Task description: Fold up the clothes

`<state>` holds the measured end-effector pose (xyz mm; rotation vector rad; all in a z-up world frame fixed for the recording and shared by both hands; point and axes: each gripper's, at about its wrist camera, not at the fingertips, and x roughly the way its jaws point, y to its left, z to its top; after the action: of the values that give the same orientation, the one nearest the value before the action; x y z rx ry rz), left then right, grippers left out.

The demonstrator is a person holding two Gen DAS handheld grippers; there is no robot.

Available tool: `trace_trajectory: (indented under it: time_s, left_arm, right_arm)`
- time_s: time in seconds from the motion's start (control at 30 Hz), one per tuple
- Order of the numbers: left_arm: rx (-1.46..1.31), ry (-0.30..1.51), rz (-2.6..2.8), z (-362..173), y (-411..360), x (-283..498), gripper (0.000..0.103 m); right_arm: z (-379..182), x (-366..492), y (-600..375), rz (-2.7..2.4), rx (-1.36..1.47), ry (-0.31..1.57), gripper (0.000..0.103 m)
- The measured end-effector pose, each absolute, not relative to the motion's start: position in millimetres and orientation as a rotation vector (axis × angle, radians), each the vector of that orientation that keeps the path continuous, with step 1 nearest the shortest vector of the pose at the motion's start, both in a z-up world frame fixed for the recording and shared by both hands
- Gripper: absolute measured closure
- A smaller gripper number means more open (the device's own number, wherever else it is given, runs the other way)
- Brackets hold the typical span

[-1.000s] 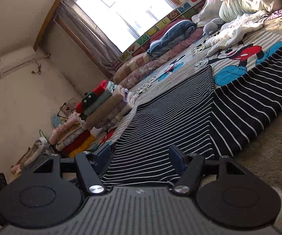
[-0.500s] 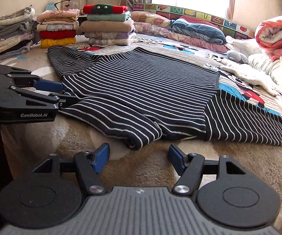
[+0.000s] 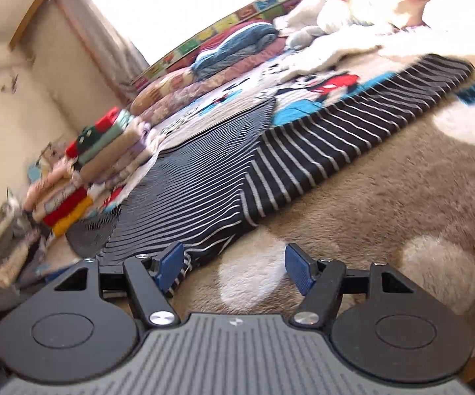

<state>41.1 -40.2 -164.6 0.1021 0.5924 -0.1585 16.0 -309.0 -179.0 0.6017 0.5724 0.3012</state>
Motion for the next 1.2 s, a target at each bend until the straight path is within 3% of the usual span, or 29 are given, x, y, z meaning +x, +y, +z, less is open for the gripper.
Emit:
trace_trajectory:
  time_s: [0.17, 0.43, 0.8, 1.2]
  left_arm:
    - [0.252, 0.601, -0.242, -161, -91, 51, 0.052]
    - [0.620, 0.500, -0.436, -166, -208, 53, 0.046]
    - [1.138, 0.252, -0.468, -205, -357, 59, 0.045]
    - [1.321, 0.143, -0.395, -227, -442, 103, 0.046]
  right_arm:
    - [-205, 19, -363, 0.222, 0.952, 0.499, 0.035]
    - [-230, 9, -453, 0.082, 1.297, 0.324, 0.023]
    - [-259, -27, -523, -0.097, 1.477, 0.148, 0.021]
    - [-282, -49, -560, -0.235, 1.621, 0.001, 0.021]
